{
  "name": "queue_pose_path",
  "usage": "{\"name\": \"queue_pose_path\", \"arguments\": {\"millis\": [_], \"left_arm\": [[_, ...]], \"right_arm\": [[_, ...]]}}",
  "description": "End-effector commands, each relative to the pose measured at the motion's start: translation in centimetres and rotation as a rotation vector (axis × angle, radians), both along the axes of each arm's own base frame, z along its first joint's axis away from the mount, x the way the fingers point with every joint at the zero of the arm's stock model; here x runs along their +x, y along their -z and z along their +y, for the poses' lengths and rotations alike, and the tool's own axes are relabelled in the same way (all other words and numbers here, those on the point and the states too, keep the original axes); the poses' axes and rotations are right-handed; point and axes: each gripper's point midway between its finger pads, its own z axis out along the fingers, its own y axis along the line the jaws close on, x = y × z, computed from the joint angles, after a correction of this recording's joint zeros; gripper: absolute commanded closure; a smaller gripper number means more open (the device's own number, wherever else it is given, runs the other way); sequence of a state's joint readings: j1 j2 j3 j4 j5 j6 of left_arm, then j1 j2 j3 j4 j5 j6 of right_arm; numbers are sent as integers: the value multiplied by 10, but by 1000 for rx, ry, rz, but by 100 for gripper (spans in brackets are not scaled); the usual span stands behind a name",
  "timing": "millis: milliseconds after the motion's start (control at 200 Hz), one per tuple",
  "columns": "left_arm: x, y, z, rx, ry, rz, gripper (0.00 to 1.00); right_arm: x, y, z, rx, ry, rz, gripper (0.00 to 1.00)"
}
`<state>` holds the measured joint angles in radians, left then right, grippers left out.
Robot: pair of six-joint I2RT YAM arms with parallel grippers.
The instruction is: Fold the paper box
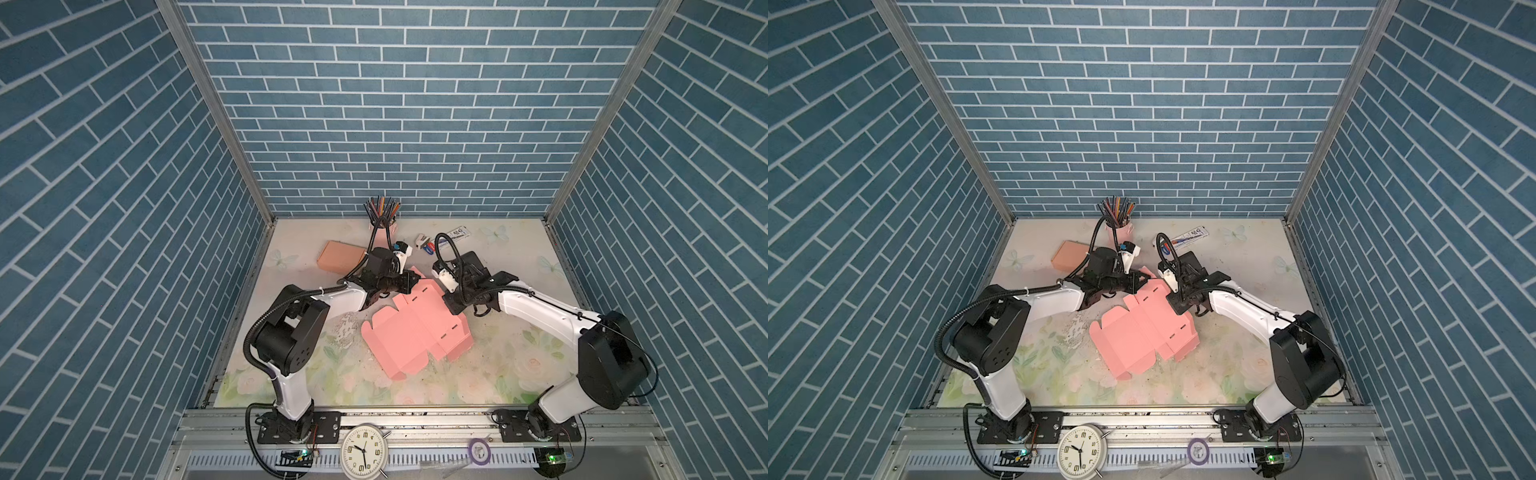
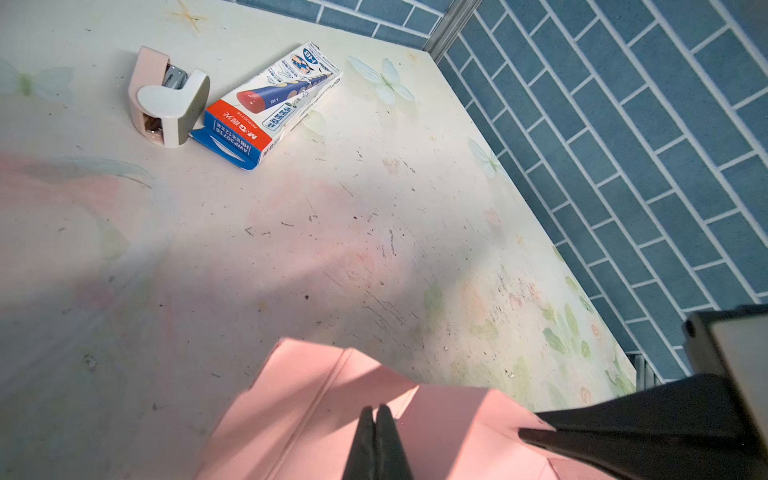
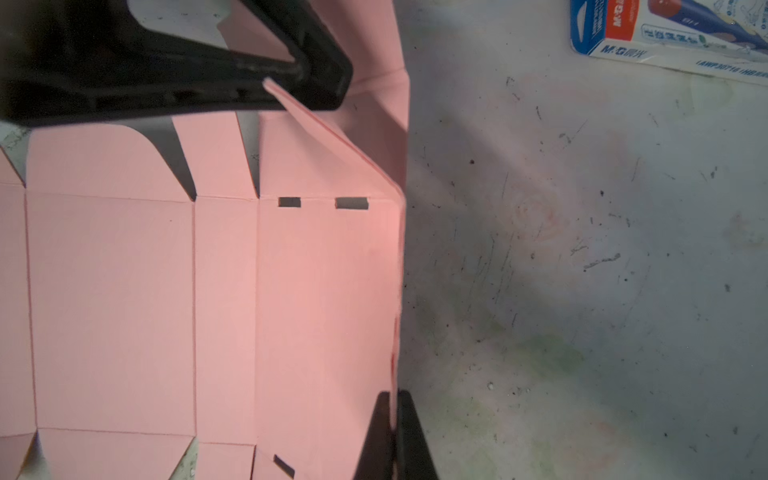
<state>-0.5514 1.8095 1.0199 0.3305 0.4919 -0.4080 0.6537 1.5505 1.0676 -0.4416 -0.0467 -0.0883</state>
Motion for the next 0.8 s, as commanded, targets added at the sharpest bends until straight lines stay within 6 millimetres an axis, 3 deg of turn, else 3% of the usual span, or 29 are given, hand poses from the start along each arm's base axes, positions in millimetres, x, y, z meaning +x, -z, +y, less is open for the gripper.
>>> {"name": "queue_pose_path", "arguments": {"millis": [0,795], "left_arm": [[-8,-11,-1,-7,25,-31,100],[-59,-5,-3,-59,89,17,100]], "right_arm": [[1,-6,0,-43,-43,-41,100],[-9,-6,11,-97,-67,-82,100]]}}
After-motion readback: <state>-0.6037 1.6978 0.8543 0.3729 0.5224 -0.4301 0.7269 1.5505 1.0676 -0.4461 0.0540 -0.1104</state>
